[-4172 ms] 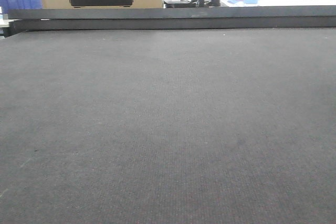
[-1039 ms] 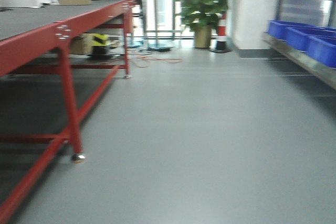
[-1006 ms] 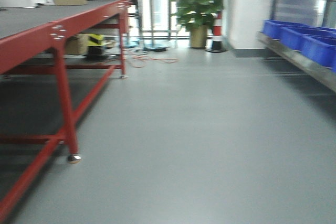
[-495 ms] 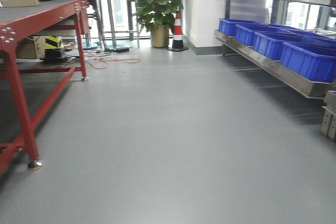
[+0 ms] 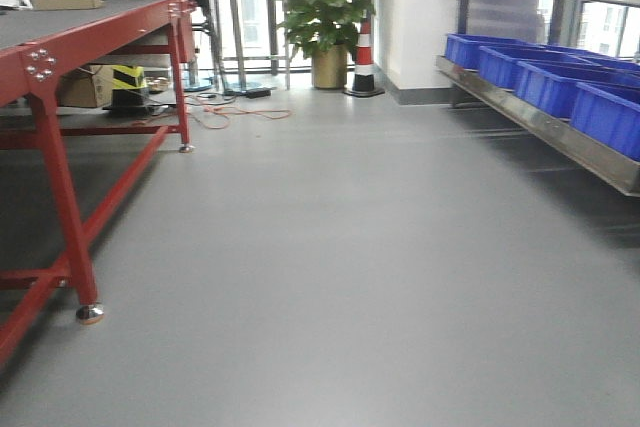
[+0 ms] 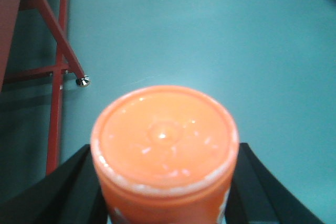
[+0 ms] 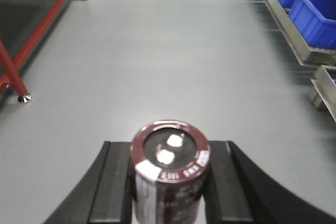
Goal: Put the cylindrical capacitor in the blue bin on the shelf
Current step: 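Drive the base up to the steel shelf of blue bins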
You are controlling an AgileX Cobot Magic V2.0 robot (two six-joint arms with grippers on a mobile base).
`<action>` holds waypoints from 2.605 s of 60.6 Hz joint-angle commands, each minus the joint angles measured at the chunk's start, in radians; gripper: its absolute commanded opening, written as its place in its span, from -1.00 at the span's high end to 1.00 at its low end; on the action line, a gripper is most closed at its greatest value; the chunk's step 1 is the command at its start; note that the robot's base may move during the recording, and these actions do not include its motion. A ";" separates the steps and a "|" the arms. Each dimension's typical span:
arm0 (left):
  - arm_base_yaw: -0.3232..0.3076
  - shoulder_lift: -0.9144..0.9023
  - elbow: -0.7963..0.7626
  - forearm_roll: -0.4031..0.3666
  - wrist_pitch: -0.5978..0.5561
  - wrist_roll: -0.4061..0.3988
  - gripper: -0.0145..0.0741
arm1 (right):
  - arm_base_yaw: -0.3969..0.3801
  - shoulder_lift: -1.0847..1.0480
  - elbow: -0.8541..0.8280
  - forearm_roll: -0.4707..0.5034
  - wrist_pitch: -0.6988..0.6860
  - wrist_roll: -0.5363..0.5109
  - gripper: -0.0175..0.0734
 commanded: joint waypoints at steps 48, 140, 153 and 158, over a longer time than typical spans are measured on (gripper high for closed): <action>-0.003 -0.003 0.000 -0.003 -0.020 -0.004 0.92 | 0.002 0.000 -0.009 -0.004 -0.023 -0.004 0.77; -0.003 -0.003 0.000 0.014 -0.020 -0.004 0.92 | 0.002 0.000 -0.009 -0.004 -0.023 -0.004 0.77; -0.003 -0.003 0.000 0.014 -0.020 -0.004 0.92 | 0.002 0.000 -0.009 -0.004 -0.023 -0.004 0.77; -0.003 -0.003 0.000 0.014 -0.020 -0.004 0.92 | 0.002 0.000 -0.009 -0.004 -0.023 -0.004 0.77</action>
